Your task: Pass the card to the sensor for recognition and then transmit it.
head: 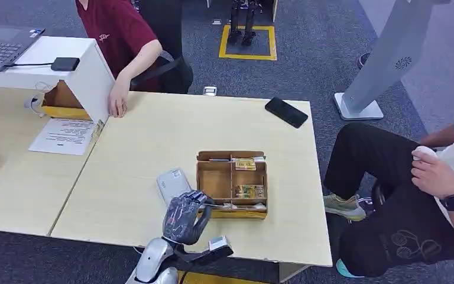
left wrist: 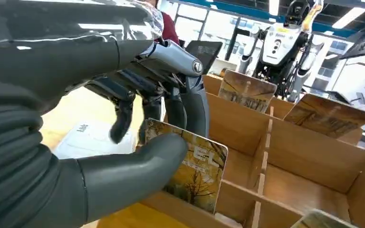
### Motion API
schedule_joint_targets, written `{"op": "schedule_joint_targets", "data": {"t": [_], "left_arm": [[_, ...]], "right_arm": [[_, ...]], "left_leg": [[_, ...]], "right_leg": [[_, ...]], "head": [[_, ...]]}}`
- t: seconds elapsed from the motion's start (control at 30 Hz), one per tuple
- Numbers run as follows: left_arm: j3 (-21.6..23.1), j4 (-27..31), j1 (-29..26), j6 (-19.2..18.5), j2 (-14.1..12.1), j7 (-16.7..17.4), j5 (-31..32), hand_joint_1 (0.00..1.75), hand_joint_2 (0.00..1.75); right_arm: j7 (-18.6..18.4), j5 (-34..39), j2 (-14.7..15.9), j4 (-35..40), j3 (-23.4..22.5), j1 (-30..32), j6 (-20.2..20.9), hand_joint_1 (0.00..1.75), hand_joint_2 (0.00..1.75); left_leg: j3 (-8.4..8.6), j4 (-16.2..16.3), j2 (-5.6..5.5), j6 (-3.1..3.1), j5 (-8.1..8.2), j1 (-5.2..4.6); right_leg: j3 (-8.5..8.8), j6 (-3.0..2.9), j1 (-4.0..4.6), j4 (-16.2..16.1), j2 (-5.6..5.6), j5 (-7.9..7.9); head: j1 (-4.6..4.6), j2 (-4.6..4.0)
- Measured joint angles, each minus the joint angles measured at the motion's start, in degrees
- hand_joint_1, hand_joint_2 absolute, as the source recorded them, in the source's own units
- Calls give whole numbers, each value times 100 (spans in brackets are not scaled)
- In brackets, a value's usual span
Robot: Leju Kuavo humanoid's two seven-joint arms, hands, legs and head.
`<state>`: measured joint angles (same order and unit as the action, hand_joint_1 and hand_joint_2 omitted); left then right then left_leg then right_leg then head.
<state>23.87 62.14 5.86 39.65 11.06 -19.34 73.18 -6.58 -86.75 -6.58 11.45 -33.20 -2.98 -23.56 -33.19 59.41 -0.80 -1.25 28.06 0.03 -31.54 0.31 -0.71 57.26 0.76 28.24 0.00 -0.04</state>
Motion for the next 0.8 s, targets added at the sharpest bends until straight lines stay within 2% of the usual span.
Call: {"op": "schedule_joint_targets", "data": {"t": [0.17,0.2,0.23,0.27,0.33,0.8], "left_arm": [[0,0,1,7,2,-9,-109,175,175],[0,0,2,7,0,-17,-144,168,175],[0,-2,2,7,0,-35,-188,175,175],[0,-2,3,7,0,-50,-223,169,175],[0,-13,11,7,-2,-57,-260,175,175],[0,-112,51,11,-4,-85,-455,175,175]], "right_arm": [[33,0,0,0,0,0,0,0,0],[33,2,0,0,0,0,0,0,0],[33,2,0,0,0,0,-2,0,0],[33,0,0,0,0,0,-2,0,0],[33,0,0,0,0,0,-7,0,0],[57,2,0,2,0,-1,-28,0,0]], "left_leg": [[0,0,0,0,0,0],[0,0,0,0,0,0],[0,0,0,0,0,0],[0,0,0,0,0,0],[0,0,0,0,0,0],[0,0,0,0,0,0]], "right_leg": [[0,0,0,0,0,0],[0,0,0,0,0,0],[0,0,0,0,0,0],[0,0,0,0,0,0],[0,0,0,0,0,0],[0,0,0,0,0,0]], "head": [[0,0],[0,0],[0,0],[0,0],[0,0],[0,0]]}}
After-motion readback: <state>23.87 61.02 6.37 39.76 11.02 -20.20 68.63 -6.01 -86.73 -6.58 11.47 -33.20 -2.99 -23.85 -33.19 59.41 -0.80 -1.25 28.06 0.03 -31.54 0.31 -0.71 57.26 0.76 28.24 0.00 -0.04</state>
